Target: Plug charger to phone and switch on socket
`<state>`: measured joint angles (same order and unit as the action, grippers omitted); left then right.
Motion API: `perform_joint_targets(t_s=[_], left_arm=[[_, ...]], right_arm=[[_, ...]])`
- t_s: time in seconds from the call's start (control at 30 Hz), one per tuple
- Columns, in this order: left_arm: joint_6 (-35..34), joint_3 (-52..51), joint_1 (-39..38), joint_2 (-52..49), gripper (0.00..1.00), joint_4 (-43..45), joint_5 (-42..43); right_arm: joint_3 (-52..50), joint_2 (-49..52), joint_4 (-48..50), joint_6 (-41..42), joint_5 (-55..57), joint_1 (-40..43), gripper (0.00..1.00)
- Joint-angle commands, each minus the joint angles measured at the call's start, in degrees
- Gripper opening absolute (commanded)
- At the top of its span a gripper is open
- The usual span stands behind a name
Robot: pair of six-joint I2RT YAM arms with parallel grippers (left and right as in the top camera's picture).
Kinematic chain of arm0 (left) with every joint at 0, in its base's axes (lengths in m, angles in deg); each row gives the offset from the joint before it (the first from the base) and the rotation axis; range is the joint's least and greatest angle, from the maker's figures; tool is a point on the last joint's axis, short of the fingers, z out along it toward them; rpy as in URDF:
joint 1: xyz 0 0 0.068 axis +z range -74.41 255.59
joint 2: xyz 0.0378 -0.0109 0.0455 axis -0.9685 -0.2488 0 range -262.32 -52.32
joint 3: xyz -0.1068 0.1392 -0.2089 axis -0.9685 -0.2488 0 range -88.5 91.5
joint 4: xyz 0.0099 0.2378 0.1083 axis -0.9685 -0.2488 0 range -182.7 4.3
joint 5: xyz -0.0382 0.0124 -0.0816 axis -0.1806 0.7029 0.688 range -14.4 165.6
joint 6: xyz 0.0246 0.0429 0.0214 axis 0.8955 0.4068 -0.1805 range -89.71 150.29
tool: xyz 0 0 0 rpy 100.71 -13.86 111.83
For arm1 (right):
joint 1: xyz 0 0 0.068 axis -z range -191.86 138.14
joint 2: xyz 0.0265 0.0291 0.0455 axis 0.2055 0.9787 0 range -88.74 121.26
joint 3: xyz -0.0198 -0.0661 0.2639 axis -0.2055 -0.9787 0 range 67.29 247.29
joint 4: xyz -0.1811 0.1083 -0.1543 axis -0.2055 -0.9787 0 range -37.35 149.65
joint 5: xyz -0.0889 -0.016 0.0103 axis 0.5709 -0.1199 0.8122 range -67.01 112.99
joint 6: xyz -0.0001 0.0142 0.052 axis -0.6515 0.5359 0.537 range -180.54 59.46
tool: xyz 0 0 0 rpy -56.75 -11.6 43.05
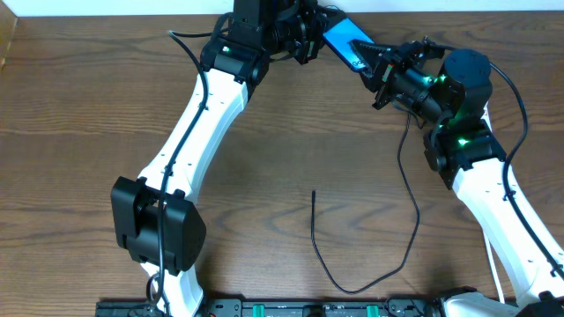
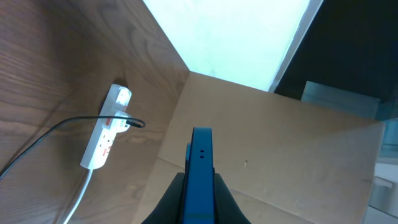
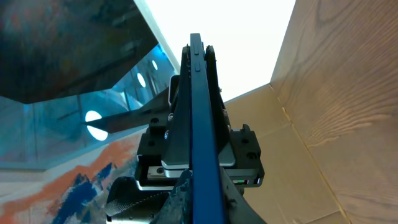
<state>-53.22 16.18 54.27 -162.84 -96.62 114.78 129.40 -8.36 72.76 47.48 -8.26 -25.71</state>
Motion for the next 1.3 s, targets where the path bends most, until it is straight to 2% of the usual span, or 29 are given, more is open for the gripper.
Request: perform_joint_targets(t_s=[0.0, 0.03, 0.1, 0.13, 0.23, 0.27, 0.4, 0.57, 0.63, 0.73, 0.83, 0.9, 0.93, 1.0, 1.03, 1.07, 1.17, 1.27], left_arm=[[1.01, 0.55, 0.0, -0.39, 0.08, 0.5, 0.63], [1.01, 0.55, 0.02, -0.39, 0.07, 0.5, 0.63], [1.01, 0.55, 0.02, -0.39, 0.07, 0.5, 0.63], [0.98, 0.55, 0.02, -0.39, 0.07, 0.5, 0.63], [1.01, 0.55, 0.61, -0.39, 0.08, 0.52, 0.63], [1.05, 0.55, 1.09, -0.39, 0.07, 0.5, 0.63], [2.54, 0.55, 5.27, -0.39, 0.08, 0.48, 2.93], [4.28, 0.55, 14.47, -0.39, 0.08, 0.46, 14.91], [7.3, 0.55, 19.21, -0.39, 0.08, -1.2, 20.65], [16.22, 0.55, 24.72, -0.39, 0.07, -5.88, 27.52], [33.22, 0.55, 28.76, -0.39, 0.07, -10.69, 34.38], [43.43, 0.55, 30.4, -0.39, 0.08, -15.02, 37.35], [49.57, 0.55, 31.36, -0.39, 0.07, -19.76, 37.75], [55.25, 0.55, 32.06, -0.39, 0.07, -24.65, 37.13], [60.46, 0.55, 32.48, -0.39, 0.07, -31.28, 32.35], [62.55, 0.55, 32.54, -0.39, 0.07, -36.26, 25.59], [64.11, 0.55, 32.5, -0.39, 0.07, -40.39, 19.17], [65.94, 0.55, 32.5, -0.39, 0.07, -41.07, 18.58]], right_arm=[[0.94, -0.55, 0.04, 0.35, -0.39, -0.42, 0.19], [0.94, -0.55, 0.02, 0.35, -0.37, -0.42, 0.25], [0.94, -0.55, 0.02, 0.33, -0.39, -0.42, 0.48], [0.94, -0.55, 0.02, 0.33, -0.39, -0.42, 0.64], [0.94, -0.55, 0.11, -0.09, -0.39, 0.13, 0.97], [0.94, -0.55, 0.44, -1.25, -0.72, 0.48, 0.99], [0.94, -0.55, 2.62, -9.75, -6.29, 3.45, 0.99], [0.94, -0.55, 2.67, -23.26, -19.39, 9.07, 0.99], [0.94, -0.55, 2.58, -30.1, -23.96, 11.04, 0.99], [0.94, -0.55, 2.45, -40.11, -28.44, 12.46, 0.99], [0.92, -0.55, 0.52, -46.49, -29.79, 12.26, 0.97], [0.92, -0.55, -2.69, -50.21, -29.59, 11.8, 0.91], [0.92, -0.55, -6.32, -53.09, -28.59, 11.28, 0.86], [0.92, -0.55, -12.61, -55.87, -25.46, 10.38, 0.82], [0.92, -0.55, -20.79, -58.07, -19.78, 8.98, 0.83], [0.92, -0.55, -26.77, -60.72, -14.64, 7.06, 0.83], [0.92, -0.55, -32.85, -64.67, -7.17, 2.67, 0.83], [0.92, -0.55, -38.84, -65.42, 4.5, -3.98, 0.85]])
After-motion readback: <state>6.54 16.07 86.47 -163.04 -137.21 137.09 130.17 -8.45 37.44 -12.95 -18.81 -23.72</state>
